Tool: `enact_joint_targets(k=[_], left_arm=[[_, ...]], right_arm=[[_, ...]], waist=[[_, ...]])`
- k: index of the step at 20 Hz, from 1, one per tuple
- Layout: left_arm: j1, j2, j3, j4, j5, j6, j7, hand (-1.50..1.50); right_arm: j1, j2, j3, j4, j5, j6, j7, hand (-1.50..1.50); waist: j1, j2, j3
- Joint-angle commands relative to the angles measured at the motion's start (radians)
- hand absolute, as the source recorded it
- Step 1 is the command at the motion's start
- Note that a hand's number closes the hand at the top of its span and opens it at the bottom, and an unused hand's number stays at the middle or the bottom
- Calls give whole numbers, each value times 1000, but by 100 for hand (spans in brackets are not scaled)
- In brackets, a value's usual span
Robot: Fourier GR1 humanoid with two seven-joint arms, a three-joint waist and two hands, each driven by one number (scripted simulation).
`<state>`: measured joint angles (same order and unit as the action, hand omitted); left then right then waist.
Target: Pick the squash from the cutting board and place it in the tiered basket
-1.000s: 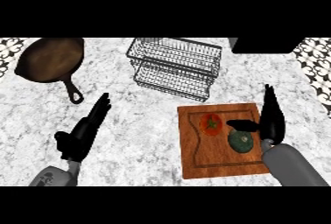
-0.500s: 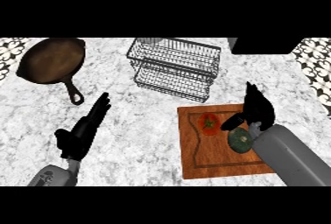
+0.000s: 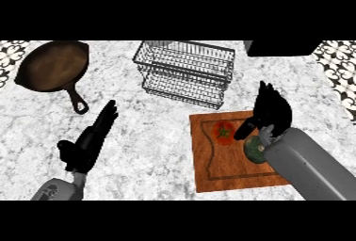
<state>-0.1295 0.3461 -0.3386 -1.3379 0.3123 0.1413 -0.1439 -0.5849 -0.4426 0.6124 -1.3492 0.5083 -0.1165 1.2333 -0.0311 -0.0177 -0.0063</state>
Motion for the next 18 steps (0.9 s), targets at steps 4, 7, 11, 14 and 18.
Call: enact_joint_targets(k=[4, 7, 11, 14, 18], left_arm=[[1, 7, 7, -27, -3, -5, 16, 0], [12, 14, 11, -36, -2, -21, 7, 0], [-6, 14, 29, 24, -4, -49, -11, 0], [-14, -11, 31, 20, 5, -52, -9, 0], [2, 16, 39, 1, -4, -70, -21, 0]], right_arm=[[51, 54, -59, 15, 37, 120, 254, -150], [73, 94, -98, 23, 80, 111, 254, -150], [150, 110, -121, -61, 137, 96, 254, -150], [195, 128, -136, -69, 183, 103, 254, -150], [272, 165, -163, -42, 226, 74, 254, -150]], waist=[[-2, 1, 2], [10, 5, 3], [5, 10, 4], [6, 11, 4], [21, 13, 5]])
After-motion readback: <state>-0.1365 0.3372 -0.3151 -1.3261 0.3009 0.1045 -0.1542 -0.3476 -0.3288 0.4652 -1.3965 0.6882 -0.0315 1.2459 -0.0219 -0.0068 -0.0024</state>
